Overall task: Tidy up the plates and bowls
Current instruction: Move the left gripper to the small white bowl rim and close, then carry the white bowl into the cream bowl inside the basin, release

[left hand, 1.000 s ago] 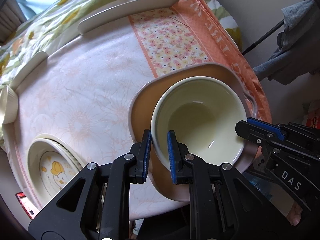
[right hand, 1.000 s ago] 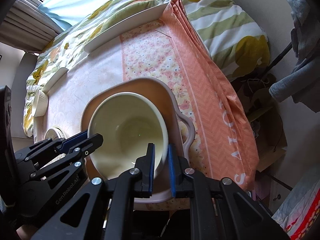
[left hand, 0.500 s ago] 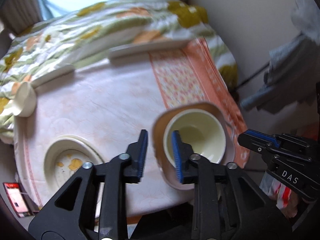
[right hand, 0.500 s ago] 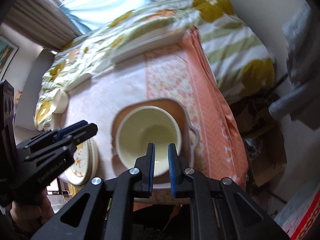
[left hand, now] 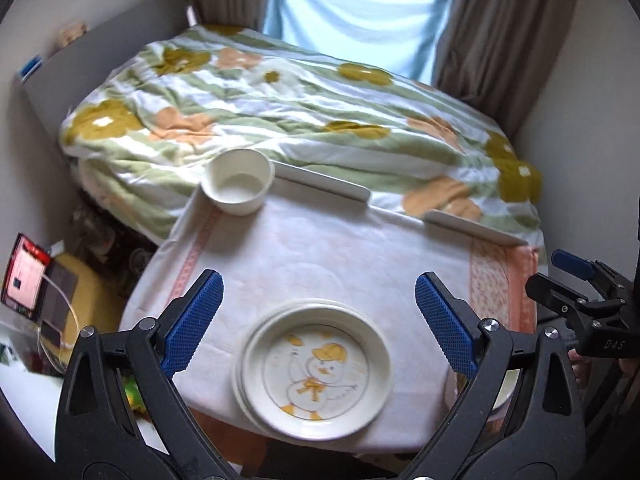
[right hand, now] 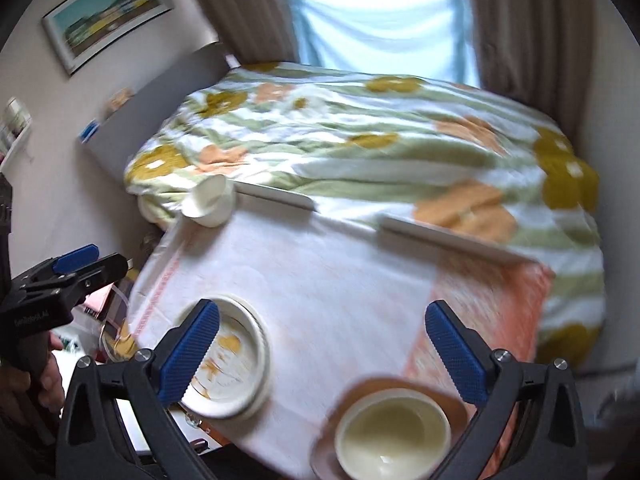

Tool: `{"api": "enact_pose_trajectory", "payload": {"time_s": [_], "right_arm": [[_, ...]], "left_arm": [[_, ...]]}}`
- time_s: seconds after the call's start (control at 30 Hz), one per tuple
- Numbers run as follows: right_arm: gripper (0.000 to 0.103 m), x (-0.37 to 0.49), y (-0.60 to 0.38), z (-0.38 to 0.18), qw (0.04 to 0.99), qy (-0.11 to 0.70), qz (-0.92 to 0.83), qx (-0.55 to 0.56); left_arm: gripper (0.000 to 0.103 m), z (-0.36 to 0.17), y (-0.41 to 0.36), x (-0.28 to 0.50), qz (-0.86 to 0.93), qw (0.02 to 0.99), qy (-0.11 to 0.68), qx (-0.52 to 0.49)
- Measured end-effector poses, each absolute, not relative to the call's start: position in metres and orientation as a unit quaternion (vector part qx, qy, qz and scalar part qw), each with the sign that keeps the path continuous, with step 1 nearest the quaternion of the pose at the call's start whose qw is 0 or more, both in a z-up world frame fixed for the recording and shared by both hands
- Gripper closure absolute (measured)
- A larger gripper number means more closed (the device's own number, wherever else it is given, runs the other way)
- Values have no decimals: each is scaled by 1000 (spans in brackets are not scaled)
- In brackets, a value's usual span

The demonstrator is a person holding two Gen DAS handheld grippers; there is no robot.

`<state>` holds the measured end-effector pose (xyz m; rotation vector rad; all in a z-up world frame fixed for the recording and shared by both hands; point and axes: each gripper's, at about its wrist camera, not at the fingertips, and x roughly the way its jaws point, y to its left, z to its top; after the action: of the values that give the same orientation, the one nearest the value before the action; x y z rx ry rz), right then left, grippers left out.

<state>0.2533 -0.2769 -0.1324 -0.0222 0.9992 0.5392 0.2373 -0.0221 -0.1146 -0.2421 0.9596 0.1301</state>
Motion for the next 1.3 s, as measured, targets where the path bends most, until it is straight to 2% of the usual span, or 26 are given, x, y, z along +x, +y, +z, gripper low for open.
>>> {"api": "enact_pose_trajectory", "payload": {"time_s": [0.1,0.23,0.37,0.43,0.5,0.57,0.6,0.63,0.8,0.93,1.03,1.07,1.13,1.3], "right_arm": [[1,277,-232,-131,829,446,337,-8],[0,322,-156,-145,788,494,364,-47],[0,372,-91,-170,786,508,345,-75],[1,396,-61,-193,764,532,359,-72],[1,415,-43,-220,745,555,364,-64],[9,428,-30,-243,735,569,364,-63],[18,434,-24,-254,727,579,363,-63],[28,441,-18,-266,719,589,363,-65],[51,455,5,-305,691,616,371,-67],[64,460,18,-320,677,627,380,-65],[76,460,22,-325,673,630,383,-64],[79,460,23,-326,673,629,383,-65],[84,459,23,-326,676,626,383,-72],[88,459,22,-327,684,619,379,-76]], "left_arm": [[6,-118,37,246,93,872,453,-164],[6,-140,106,265,112,854,453,-229],[7,-177,154,295,122,838,458,-270],[12,-199,159,313,118,832,467,-276],[30,-226,168,333,108,823,477,-289],[42,-252,172,350,100,809,491,-307],[50,-266,175,358,96,801,499,-316],[54,-276,177,364,92,794,507,-324],[72,-309,186,385,80,782,518,-336],[73,-319,189,396,73,779,526,-334],[82,-323,191,402,73,779,526,-332],[88,-324,191,403,73,780,526,-331],[89,-323,191,404,74,783,524,-326],[89,-319,184,405,82,791,528,-299]]}}
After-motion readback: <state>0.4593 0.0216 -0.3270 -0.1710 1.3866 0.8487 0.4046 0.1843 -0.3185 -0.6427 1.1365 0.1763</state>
